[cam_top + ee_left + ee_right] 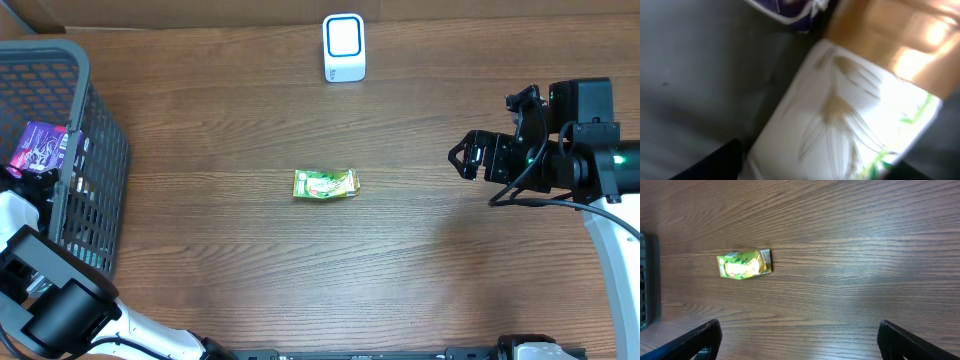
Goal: Scan the item barcode
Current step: 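Reach into the basket and grasp the white tube with the left gripper, then place the white tube on the table beside the carton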
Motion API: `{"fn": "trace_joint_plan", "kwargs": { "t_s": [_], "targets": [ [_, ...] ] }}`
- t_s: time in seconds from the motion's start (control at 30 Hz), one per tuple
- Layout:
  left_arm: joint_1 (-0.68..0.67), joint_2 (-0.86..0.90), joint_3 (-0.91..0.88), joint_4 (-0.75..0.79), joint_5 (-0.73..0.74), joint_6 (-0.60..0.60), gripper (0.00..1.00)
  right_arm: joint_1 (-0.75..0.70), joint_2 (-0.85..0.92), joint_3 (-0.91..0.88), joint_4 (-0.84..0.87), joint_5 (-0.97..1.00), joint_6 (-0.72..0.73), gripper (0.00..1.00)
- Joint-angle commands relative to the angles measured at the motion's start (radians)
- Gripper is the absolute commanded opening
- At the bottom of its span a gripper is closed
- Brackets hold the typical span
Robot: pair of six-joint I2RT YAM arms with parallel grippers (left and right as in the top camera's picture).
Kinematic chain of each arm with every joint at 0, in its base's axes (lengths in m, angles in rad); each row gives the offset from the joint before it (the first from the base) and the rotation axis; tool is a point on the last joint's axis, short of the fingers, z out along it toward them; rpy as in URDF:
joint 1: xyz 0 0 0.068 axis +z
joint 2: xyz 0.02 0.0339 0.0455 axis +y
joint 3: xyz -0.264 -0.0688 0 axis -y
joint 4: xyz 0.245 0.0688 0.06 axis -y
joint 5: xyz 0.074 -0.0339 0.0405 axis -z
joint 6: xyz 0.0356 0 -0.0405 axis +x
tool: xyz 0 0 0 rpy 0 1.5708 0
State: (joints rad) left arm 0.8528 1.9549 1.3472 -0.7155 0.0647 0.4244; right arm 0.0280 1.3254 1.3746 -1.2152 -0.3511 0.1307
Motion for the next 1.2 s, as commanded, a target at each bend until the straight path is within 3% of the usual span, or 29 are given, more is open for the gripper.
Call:
{"fn": "trace_joint_plan", "kwargs": {
  "t_s": [0.0,0.07,0.3,0.4,0.53,0.63,0.83,0.9,1.0,1.17],
  "targets": [
    [-0.018,0.093,-0.024,-0.007,0.019,-0.002,0.47,0.005,0.001,0.025,0.006,0.003,-0.003,1.0],
    [-0.022,0.093,-0.021,-0.004,0.021,-0.003,0.04,0.005,0.001,0.025,0.006,0.003,-0.003,1.0],
    [-0.025,0.092,0.134,-0.135,0.087,-0.232,0.04,0.005,0.001,0.025,0.018,0.003,-0.003,1.0],
    [-0.041,0.092,0.319,-0.297,0.199,-0.231,0.04,0.005,0.001,0.025,0.021,0.002,-0.003,1.0],
    [-0.089,0.09,0.6,-0.493,0.206,-0.24,0.04,0.005,0.001,0.025,0.016,0.002,-0.003,1.0],
    [-0.128,0.09,0.816,-0.584,0.206,-0.318,0.04,0.005,0.001,0.025,0.017,0.002,-0.003,1.0],
    [-0.217,0.09,1.191,-0.71,0.218,-0.365,0.04,0.005,0.001,0.025,0.007,0.002,-0.003,1.0],
    [-0.29,0.09,1.367,-0.775,0.244,-0.367,0.04,0.005,0.001,0.025,0.005,0.002,-0.003,1.0],
    [-0.371,0.09,1.478,-0.833,0.244,-0.369,0.04,0.005,0.001,0.025,0.004,0.002,-0.003,1.0],
    [-0.607,0.093,1.523,-0.926,0.18,-0.365,0.04,0.005,0.001,0.025,0.002,0.002,-0.003,1.0]
  ]
}}
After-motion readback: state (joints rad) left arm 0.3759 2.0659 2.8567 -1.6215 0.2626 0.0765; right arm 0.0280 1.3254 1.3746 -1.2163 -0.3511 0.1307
